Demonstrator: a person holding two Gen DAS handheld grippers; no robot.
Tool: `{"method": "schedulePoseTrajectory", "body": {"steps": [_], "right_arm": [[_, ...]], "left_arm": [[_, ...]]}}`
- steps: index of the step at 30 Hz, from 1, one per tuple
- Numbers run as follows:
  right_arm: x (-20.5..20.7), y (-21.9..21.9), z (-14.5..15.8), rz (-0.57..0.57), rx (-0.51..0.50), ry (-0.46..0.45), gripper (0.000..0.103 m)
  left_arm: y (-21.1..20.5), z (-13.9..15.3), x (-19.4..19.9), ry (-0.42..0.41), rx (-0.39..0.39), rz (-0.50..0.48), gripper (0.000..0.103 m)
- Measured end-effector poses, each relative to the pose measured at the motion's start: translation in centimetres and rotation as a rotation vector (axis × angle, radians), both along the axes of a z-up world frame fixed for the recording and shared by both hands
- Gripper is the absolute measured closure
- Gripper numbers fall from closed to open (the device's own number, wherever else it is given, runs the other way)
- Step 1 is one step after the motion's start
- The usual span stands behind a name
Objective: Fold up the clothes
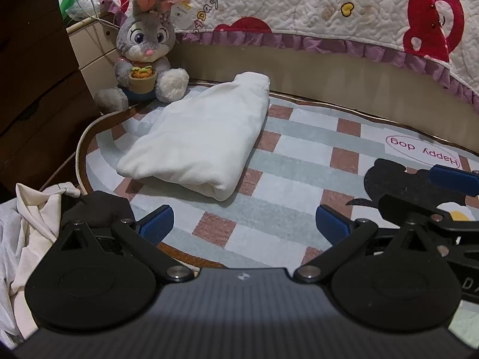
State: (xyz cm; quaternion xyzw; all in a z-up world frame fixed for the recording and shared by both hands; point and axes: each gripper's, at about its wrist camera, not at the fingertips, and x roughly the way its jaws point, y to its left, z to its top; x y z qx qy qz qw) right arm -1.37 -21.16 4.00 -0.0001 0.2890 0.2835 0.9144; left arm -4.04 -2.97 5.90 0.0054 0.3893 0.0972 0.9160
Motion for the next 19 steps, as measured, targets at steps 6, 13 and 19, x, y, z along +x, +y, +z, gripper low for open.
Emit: {"method": "schedulePoseTrajectory", "body": {"steps": [6, 13, 19], "right_arm": [[0.02, 0.29, -0.07, 0.002, -0.003, 0.002, 0.024], [0.02, 0.45, -0.24, 0.000, -0.003, 0.008, 0.024], [-0.02, 0.48, -0.26, -0.002, -0.001, 0.009, 0.024]], "left_arm": [[0.12, -0.10, -0.09, 0.002, 0.009, 0.007, 0.000], [0.19, -0.24, -0.07, 0.007, 0.010, 0.008, 0.000], [0.42, -0.17, 0.02, 0.010, 0.010, 0.007, 0.000]]}}
